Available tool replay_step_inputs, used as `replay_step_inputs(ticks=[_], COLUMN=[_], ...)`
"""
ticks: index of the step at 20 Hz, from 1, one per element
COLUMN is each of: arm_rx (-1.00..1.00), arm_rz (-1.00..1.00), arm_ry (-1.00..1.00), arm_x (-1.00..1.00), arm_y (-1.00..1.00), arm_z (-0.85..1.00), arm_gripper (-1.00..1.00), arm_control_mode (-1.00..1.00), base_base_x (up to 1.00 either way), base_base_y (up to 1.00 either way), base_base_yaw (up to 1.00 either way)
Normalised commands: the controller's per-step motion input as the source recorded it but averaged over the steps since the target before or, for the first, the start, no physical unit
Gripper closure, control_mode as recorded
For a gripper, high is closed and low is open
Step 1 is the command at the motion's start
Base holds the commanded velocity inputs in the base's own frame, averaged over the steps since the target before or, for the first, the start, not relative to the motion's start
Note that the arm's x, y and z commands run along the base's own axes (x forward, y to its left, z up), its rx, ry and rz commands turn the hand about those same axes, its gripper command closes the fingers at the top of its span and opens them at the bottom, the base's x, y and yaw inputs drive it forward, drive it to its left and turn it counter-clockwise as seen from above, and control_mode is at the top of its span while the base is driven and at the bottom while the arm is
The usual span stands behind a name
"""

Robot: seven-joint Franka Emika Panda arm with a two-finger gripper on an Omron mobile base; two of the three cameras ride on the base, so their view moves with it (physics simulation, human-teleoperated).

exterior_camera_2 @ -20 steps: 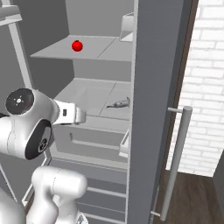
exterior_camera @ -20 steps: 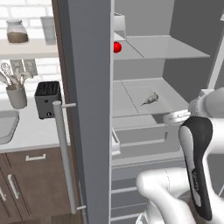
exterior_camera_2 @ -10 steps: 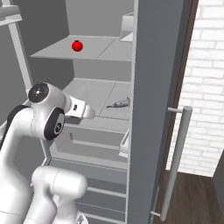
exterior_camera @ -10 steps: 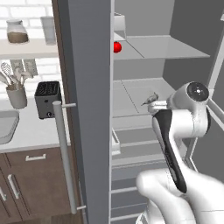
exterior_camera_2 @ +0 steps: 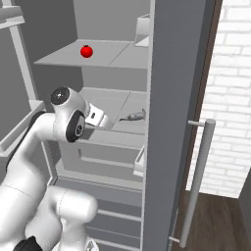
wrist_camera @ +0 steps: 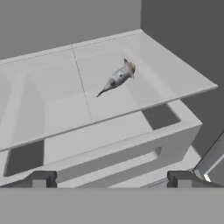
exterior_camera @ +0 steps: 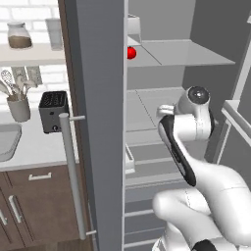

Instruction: Place one tomato and one fish in each tupperware on the nearby counter, to pack two identical lunches.

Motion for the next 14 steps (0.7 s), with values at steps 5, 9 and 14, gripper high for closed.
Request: replay_step_inputs(ticks=[5,9,14], arm_rx=[0.01,0.00,0.03], arm_rz=[0.00,0.00,0.00], arm_ry=[0.12,0.00,0.00], arm_x=[0.75,0.69,0.66], arm_y=[-0.06,-0.22,-0.33], arm_z=[-0.18,-0.38,-0.29], arm_gripper=[-1.00,-1.00,-1.00], arm_control_mode=[-1.00,-1.00,-1.00], base_base_x=[0.00,0.00,0.00], base_base_y=[0.00,0.00,0.00], base_base_yaw=[0.00,0.00,0.00])
